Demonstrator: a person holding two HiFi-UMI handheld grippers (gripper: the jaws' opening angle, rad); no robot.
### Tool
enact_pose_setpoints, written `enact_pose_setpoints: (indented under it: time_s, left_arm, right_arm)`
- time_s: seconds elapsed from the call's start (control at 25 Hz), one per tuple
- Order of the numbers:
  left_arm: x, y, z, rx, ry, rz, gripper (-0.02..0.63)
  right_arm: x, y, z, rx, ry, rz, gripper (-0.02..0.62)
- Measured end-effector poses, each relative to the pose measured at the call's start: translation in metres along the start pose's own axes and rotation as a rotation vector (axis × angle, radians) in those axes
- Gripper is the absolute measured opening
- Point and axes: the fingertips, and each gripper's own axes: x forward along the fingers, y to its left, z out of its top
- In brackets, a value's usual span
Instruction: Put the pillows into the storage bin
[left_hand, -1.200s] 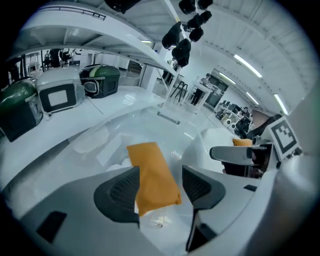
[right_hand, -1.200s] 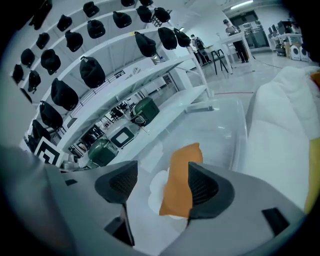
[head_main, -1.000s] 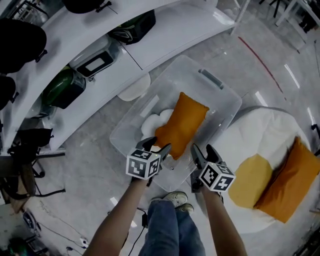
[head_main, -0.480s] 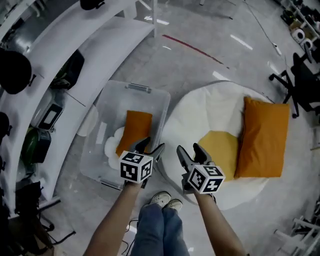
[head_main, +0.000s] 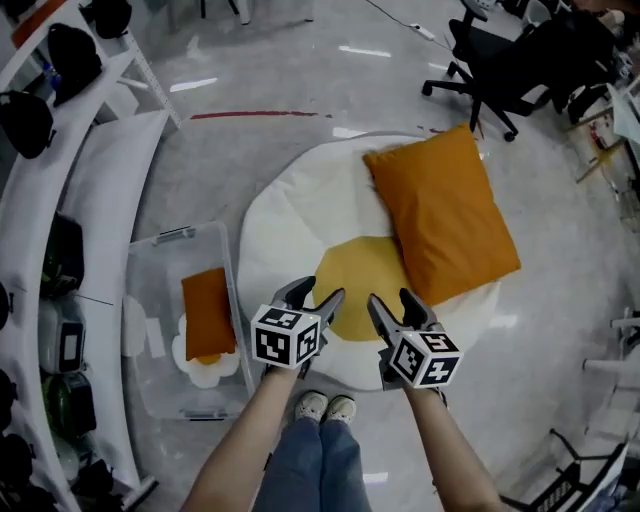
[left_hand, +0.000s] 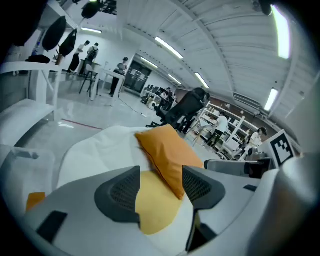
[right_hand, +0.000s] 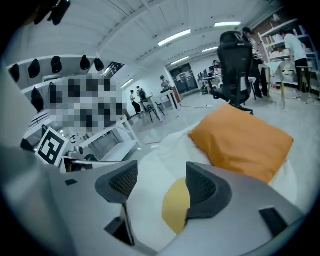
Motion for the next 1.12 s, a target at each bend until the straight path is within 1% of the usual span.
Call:
enact_pose_setpoints:
  time_s: [0.12,0.2,0.48,0.6,0.84,1.0,1.12]
  left_arm:
    - [0.027,-0.041,0.001,0.043,0.036,-0.074,0.264]
    - [0.038,-0.060,0.001,0.074,0.054,-0.106,0.264]
    - [0.063,-0.089,0.019,0.134,0.082,-0.158,0.264]
    - [0.071,-0.090,0.025,0.145,0.087,-0.155,0.264]
    - [0.094,-0.092,0.040,0.139,0.078,-0.144,0.264]
    - [0.116,-0.097,0.052,0.117,0.071,-0.117,0.264]
    - [0.140,-0.104,0.059,0.098,0.062,-0.089,0.264]
  right_arm:
    - [-0.027,-0.036,0.005,0.030,-0.029,-0.069,0.298]
    - [-0.042,-0.050,0.008,0.043,-0.044,-0.099,0.298]
    - [-0.063,-0.083,0.027,0.074,-0.083,-0.159,0.298]
    - [-0.064,-0.093,0.036,0.080,-0.094,-0.164,0.298]
    - [-0.059,-0.124,0.061,0.067,-0.098,-0.168,0.298]
    - [-0.050,-0.148,0.086,0.049,-0.092,-0.143,0.298]
    - [-0.040,-0.175,0.102,0.026,-0.075,-0.112,0.298]
